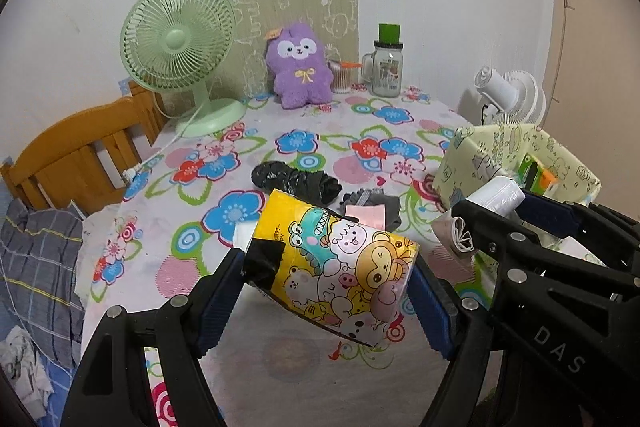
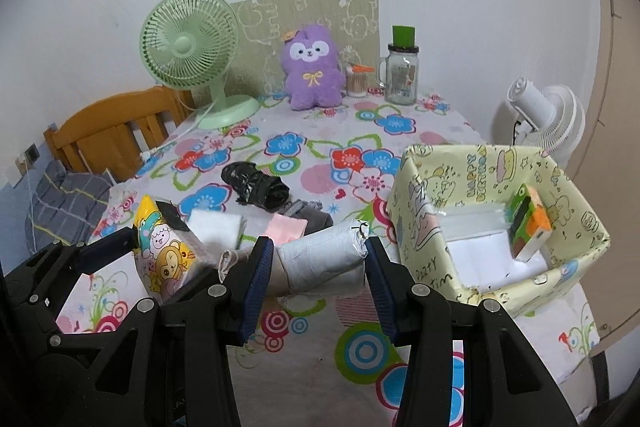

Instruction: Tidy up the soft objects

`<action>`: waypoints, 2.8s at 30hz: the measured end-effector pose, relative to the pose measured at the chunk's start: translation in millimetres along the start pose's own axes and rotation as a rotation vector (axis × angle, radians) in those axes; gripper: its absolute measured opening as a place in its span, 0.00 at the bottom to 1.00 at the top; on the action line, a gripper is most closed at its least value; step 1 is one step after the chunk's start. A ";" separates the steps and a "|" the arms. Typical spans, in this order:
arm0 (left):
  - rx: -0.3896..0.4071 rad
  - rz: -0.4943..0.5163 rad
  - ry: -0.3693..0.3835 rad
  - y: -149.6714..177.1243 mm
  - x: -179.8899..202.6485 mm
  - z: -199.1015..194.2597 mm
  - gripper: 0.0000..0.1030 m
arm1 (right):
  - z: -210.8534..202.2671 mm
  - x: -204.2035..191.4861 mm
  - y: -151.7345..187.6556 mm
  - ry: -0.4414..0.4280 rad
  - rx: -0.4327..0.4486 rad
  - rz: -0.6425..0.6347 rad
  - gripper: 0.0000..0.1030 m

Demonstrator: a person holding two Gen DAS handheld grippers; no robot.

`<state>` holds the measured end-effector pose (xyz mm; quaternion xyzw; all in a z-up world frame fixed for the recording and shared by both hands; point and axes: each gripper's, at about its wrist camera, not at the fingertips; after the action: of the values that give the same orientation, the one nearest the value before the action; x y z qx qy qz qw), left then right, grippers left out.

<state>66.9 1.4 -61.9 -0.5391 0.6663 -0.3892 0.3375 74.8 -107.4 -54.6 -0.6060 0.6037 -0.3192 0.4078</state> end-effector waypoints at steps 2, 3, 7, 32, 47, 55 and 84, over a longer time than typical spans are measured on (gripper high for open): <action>0.008 0.002 -0.007 -4.0 0.6 -3.9 0.78 | -3.6 0.5 -3.0 -0.006 0.006 0.002 0.48; 0.013 0.001 -0.010 -6.1 1.0 -6.1 0.78 | -5.2 0.2 -4.7 -0.008 0.009 0.002 0.48; 0.026 0.001 -0.013 -12.2 2.7 -9.4 0.78 | -10.8 0.6 -12.5 -0.016 0.023 0.001 0.48; 0.075 0.020 0.021 -57.1 29.5 -9.6 0.82 | -25.6 31.0 -54.7 0.011 0.084 0.011 0.48; 0.052 0.044 0.072 -68.0 66.8 14.2 0.82 | -19.8 70.4 -59.1 0.061 0.077 0.037 0.48; 0.039 0.060 0.092 -73.8 92.2 27.3 0.82 | -15.6 98.7 -58.2 0.080 0.069 0.068 0.48; -0.030 0.128 0.188 -76.4 177.9 77.2 0.82 | 5.7 194.5 -50.6 0.178 0.013 0.115 0.48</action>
<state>134.9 -193.9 -36.1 -0.4616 0.7337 -0.4059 0.2896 116.8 -302.9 -33.3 -0.5370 0.6694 -0.3515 0.3742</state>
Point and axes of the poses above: each gripper's, at about its wrist camera, not at the fingertips, and z roughly the way its jaws point, x to its right, y to its underside, and after that the axes turned 13 degrees about x, right-handed
